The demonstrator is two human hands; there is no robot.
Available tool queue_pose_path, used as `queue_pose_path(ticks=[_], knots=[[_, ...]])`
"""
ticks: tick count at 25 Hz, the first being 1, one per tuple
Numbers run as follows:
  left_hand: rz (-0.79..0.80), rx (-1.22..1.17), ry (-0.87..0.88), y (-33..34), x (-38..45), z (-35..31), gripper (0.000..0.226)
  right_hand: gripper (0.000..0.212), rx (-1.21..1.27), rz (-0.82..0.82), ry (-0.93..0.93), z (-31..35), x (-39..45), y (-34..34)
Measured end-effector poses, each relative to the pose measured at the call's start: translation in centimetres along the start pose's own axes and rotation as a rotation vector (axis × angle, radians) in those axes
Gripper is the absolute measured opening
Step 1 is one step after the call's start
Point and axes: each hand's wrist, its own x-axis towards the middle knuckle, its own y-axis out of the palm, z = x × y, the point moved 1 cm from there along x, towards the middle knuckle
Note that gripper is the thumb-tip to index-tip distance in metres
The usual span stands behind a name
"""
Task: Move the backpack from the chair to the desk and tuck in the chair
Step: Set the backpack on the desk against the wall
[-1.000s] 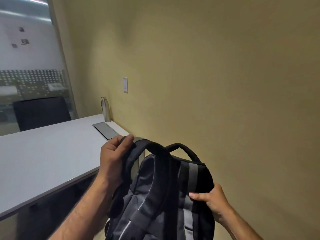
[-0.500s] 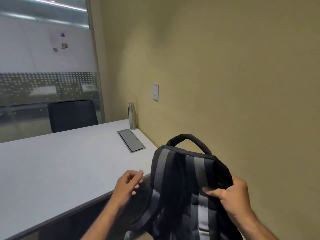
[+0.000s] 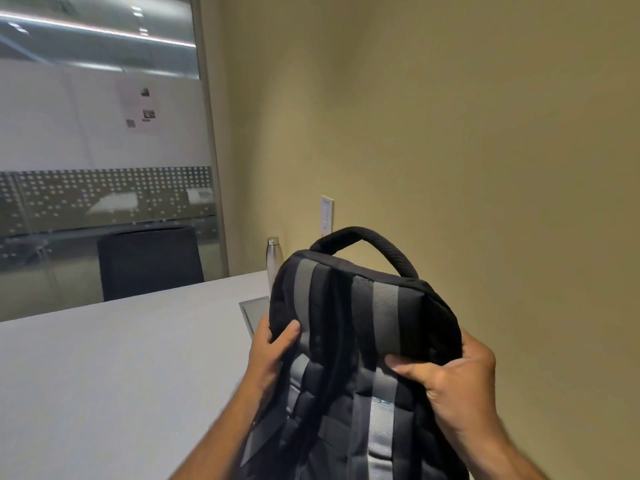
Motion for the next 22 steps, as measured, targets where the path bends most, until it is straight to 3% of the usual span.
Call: queue_pose_path(ticks=[4, 8, 22], knots=[[-0.102, 0.108, 0.054, 0.0, 7.5, -1.5, 0.071, 0.058, 0.014, 0.011, -0.019, -3.7, 6.1, 3.3], [-0.115, 0.172, 0.089, -0.7, 15.9, -1.5, 0.046, 0.057, 0.005, -0.027, -0.012, -8.2, 11.4, 7.5], [0.072, 0.287, -0.031, -4.4, 37.1, 2.4, 0.044, 0.048, -0.113, -0.170, 0.147, -22.7, 21.6, 21.0]])
